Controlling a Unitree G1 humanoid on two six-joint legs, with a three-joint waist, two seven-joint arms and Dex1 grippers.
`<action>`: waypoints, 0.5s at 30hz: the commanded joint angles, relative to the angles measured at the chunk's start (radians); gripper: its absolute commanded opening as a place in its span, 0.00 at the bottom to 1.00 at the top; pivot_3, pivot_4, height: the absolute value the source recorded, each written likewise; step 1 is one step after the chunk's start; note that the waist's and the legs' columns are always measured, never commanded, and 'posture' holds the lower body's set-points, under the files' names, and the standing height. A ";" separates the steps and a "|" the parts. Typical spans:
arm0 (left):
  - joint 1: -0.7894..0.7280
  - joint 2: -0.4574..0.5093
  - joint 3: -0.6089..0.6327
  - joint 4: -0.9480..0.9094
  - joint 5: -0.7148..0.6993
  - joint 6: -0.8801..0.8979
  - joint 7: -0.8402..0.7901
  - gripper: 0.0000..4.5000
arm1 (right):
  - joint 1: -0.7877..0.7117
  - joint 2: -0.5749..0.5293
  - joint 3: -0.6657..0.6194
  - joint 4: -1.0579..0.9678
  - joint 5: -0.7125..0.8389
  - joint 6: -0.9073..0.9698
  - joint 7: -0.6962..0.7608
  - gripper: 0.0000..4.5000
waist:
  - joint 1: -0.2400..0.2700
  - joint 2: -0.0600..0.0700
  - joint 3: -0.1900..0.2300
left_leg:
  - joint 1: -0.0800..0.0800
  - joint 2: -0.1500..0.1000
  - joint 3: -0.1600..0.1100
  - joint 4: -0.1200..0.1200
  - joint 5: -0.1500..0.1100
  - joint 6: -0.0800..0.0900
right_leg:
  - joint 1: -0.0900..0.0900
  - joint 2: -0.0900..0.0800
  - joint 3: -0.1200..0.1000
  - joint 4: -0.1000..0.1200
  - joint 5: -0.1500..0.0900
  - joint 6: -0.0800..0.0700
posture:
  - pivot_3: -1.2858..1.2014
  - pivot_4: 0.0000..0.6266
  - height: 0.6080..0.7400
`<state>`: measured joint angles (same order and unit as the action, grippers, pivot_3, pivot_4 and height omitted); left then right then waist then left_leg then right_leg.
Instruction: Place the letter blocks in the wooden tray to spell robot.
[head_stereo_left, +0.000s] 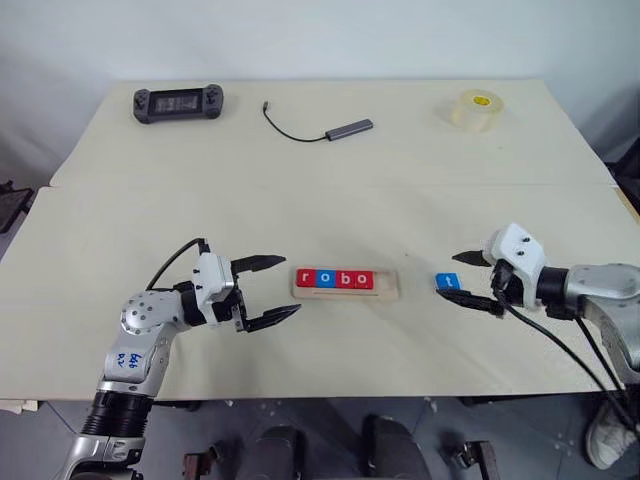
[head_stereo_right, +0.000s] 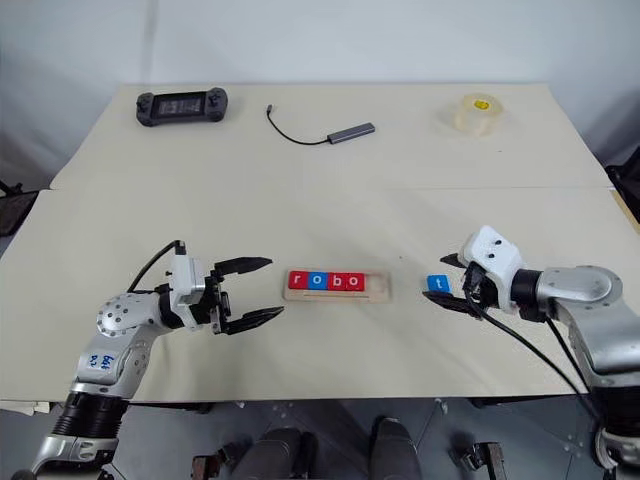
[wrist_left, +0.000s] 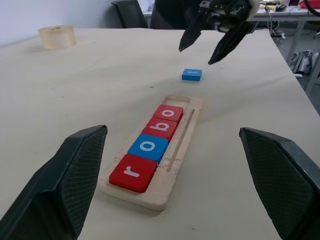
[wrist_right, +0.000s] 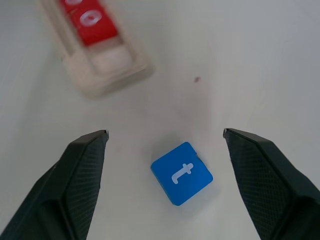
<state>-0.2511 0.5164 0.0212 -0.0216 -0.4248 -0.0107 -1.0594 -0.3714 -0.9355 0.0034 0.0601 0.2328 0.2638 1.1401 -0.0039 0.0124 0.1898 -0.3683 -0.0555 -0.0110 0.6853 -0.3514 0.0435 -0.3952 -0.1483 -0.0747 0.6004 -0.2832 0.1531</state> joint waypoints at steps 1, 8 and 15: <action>0.014 0.009 0.008 -0.057 -0.017 0.007 -0.002 1.00 | -0.094 -0.009 0.066 0.197 -0.074 -0.191 0.112 0.85 | 0.000 0.000 0.000 | 0.000 0.000 0.000 0.000 0.000 0.000 | 0.000 0.000 0.000 0.000 0.000 0.000 | 0.52 0.24 1.00; 0.052 0.013 0.021 -0.102 -0.016 0.022 0.021 1.00 | -0.258 0.041 0.158 0.476 -0.152 -0.328 0.223 0.82 | 0.001 0.000 0.000 | -0.001 0.000 -0.003 0.000 0.000 -0.001 | 0.001 0.000 -0.003 -0.003 0.000 0.000 | 0.52 0.24 1.00; 0.069 0.020 0.032 -0.122 -0.015 0.026 0.037 1.00 | -0.321 0.055 0.183 0.551 -0.166 -0.353 0.304 0.36 | 0.002 0.000 0.000 | -0.001 0.001 -0.005 0.001 0.000 -0.001 | 0.003 0.000 -0.004 -0.003 0.000 0.000 | 0.52 0.24 1.00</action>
<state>-0.1886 0.5260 0.0308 -0.1064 -0.4266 0.0204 -1.0286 -0.6856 -0.8823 0.1899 0.5938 0.0862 -0.0763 1.4410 -0.0015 0.0125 0.1897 -0.3692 -0.0549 -0.0157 0.6867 -0.3513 0.0421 -0.3925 -0.1486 -0.0785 0.5971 -0.2832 0.1531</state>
